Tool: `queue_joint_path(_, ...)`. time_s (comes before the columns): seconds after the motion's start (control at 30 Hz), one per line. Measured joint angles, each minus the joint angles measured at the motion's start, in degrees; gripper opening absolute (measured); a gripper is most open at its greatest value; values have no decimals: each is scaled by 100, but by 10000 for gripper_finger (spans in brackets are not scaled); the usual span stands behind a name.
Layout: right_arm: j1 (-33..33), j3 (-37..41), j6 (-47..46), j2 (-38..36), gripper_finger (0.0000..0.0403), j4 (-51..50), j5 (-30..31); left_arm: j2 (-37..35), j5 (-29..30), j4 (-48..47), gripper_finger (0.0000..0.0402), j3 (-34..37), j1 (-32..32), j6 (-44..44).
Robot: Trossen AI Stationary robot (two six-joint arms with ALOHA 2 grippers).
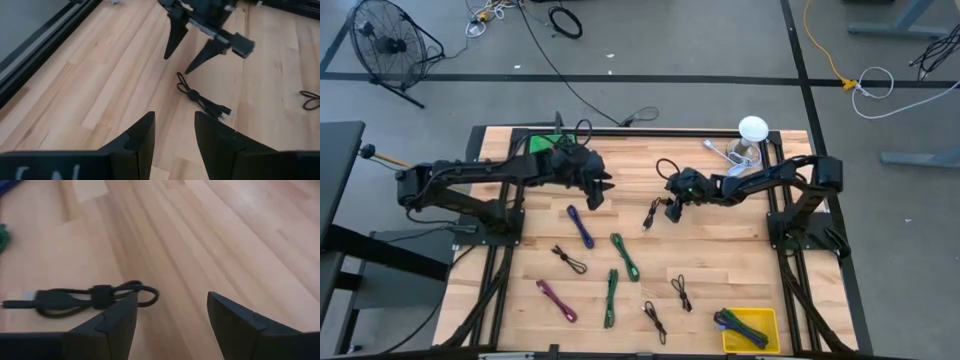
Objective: Pick & Place USB Port
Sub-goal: Put the black charger cable into the green bin
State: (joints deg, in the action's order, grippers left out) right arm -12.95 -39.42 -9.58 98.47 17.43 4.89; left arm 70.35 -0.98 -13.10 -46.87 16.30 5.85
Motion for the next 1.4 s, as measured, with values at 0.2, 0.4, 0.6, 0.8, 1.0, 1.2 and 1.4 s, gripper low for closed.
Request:
queue_joint_path(0.2,4,-2,-92,370,240,329,-428,0,36,2,142,0,-100,-2)
queue_joint_path(0.4,4,-2,-93,503,227,655,-492,0,119,1,142,0,-112,-3)
queue_joint_path(0.6,0,-2,-92,503,149,648,-405,2,120,0,142,0,-112,-2)
queue_joint_path(0.8,-15,-4,-93,503,15,581,-514,2,119,0,142,0,-112,-2)
queue_joint_path(1.0,-70,-4,-183,503,5,609,-869,2,119,0,142,0,-113,3)
queue_joint_path(1.2,-70,-193,-188,265,2,475,-1077,2,119,5,142,0,-116,120)
queue_joint_path(1.4,-50,-581,242,-400,1,99,-1094,4,112,418,142,2,-118,288)
